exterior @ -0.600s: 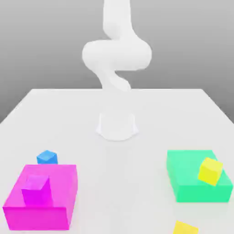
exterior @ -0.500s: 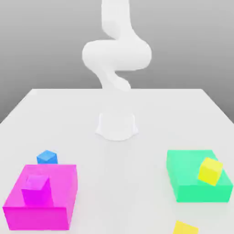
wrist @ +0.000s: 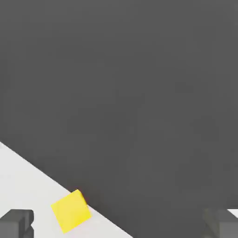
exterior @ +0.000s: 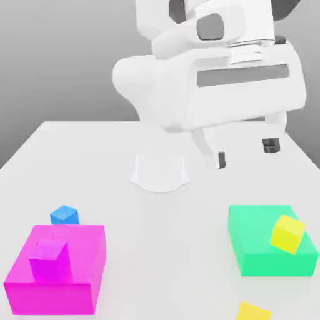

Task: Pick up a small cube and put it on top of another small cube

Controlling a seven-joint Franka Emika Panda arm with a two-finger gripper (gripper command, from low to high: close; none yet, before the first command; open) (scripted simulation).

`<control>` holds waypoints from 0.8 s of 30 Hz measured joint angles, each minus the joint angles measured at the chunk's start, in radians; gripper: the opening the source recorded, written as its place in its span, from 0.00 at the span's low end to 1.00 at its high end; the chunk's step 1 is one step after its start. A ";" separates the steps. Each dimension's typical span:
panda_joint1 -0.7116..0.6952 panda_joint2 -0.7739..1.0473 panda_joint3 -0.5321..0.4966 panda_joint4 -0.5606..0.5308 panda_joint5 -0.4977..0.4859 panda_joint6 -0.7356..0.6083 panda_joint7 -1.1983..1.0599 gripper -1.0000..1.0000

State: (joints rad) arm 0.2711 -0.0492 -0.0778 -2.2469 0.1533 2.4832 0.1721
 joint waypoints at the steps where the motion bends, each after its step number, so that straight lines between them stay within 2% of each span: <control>1: 0.009 0.036 0.004 0.002 0.001 0.009 -0.026 0.50; 6: 0.030 0.212 0.022 0.014 -0.021 0.058 -0.136 0.50; 12: 0.057 0.416 0.036 0.027 -0.105 0.123 -0.226 0.50; 16: 0.059 0.561 0.041 0.053 -0.110 0.224 -0.243 0.50; 17: 0.058 0.586 0.043 0.058 -0.109 0.243 -0.245 0.00; 24: 0.058 0.586 0.043 0.058 -0.109 0.241 -0.245 0.00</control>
State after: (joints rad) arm 0.3293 0.5369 -0.0350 -2.1890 0.0439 2.7242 -0.0733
